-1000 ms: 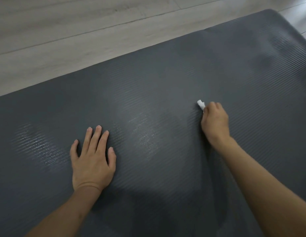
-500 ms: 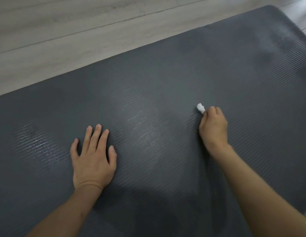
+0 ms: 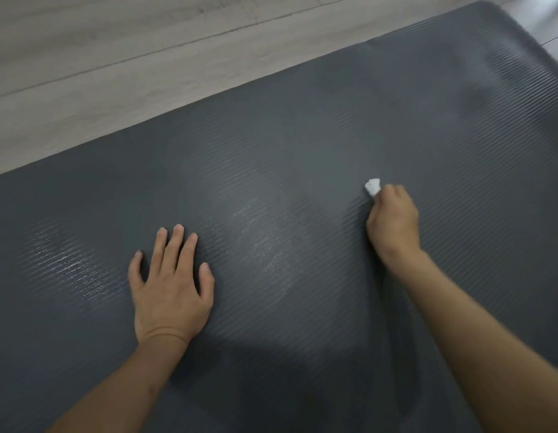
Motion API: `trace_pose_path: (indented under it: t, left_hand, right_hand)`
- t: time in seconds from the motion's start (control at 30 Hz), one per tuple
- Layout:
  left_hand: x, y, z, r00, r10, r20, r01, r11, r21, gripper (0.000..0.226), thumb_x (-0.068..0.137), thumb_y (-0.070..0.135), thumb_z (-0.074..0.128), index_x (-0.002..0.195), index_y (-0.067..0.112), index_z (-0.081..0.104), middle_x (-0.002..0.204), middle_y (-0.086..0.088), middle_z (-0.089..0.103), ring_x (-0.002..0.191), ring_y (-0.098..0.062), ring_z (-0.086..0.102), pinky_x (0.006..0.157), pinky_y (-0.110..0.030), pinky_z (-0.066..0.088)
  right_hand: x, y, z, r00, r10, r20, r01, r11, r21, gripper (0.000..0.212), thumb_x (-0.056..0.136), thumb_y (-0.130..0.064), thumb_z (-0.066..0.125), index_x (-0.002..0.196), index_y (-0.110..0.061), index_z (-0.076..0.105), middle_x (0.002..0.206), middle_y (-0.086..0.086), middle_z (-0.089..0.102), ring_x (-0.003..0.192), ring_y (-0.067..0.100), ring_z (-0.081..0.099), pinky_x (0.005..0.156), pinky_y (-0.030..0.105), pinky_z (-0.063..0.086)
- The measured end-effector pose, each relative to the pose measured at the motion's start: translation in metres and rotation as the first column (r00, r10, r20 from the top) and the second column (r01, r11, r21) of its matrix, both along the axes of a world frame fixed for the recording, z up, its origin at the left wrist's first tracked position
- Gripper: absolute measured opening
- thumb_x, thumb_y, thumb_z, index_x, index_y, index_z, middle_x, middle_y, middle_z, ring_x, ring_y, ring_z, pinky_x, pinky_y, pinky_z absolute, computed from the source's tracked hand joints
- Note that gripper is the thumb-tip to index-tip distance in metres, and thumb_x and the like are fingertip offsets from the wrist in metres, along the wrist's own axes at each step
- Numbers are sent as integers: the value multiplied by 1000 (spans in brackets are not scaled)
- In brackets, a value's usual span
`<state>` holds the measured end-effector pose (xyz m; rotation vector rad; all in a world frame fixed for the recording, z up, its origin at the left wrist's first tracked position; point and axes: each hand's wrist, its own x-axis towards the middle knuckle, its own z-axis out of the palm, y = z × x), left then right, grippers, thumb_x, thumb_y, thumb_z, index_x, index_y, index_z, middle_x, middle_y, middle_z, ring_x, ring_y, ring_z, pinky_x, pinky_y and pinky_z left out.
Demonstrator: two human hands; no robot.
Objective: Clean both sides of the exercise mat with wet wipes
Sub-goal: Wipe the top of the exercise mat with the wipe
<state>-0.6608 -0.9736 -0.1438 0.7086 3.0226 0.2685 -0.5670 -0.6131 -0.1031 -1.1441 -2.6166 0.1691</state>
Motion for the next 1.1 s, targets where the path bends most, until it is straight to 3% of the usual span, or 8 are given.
trace_pose_path:
  t: [0.1,0.23,0.37,0.47,0.7,0.83,0.93,1.1]
  left_hand:
    - [0,0,0,1000,-2,-1,2,1000,-6,62,101,43,29,154,15,44,168,-4,31,158,-21,18,124,-58,16]
    - [0,0,1,1000,-9,0,9,1000,-13,62,101,43,29,155,15,43,168,-4,30,159,-22,18,124,-58,16]
    - [0,0,0,1000,-1,-1,1,1000,-9,62,101,44,29,154,15,44,168,-4,31,159,-22,18,125,-57,15]
    - [0,1,-1,1000,5,-3,-5,1000,-8,62,101,44,29,154,15,44,168,-5,31,158,-22,19,124,-57,16]
    - [-1,1,1,1000,16,8,-16,1000,9,60,101,42,31,153,17,46,167,-3,32,158,-20,19,125,-56,17]
    - [-1,1,1,1000,14,8,-14,1000,4,60,101,42,32,154,17,46,167,-2,32,158,-19,19,125,-55,16]
    - [-1,1,1,1000,19,8,-19,1000,-5,60,101,42,31,154,17,46,168,-1,31,158,-19,19,126,-55,16]
    - [0,1,1,1000,15,-5,-15,1000,1,60,100,40,32,153,16,47,167,-2,32,158,-20,21,125,-56,18]
  right_hand:
    - [16,-125,-8,967,252,-23,-253,959,-130,9,84,0,59,89,-7,56,85,12,55,75,32,52,67,41,47]
    - [43,-187,-7,711,703,1,-693,700,-174,18,81,-3,65,87,-13,51,84,4,51,73,23,47,60,36,46]
    - [14,-31,-3,968,242,59,-241,970,-24,13,92,-7,51,79,-9,47,82,15,50,72,35,51,61,44,43]
    - [4,-9,0,999,-27,-25,26,1000,-13,10,92,-6,51,82,-4,50,86,21,55,77,41,54,67,46,42]
    - [-4,-149,-9,720,694,-3,-687,712,-145,9,87,-7,57,84,-12,51,84,8,52,76,27,49,61,39,45]
    - [-34,-17,-4,985,175,6,-174,984,-31,12,91,-4,55,80,-5,51,84,19,55,73,39,54,61,41,38]
    - [-47,-48,-2,997,-2,-76,-1,999,-38,5,88,-3,55,84,-2,56,86,21,59,75,41,57,63,43,41]
    - [-27,-197,-11,736,677,-24,-670,722,-171,16,78,-3,68,87,-10,56,84,8,55,74,28,53,56,37,48]
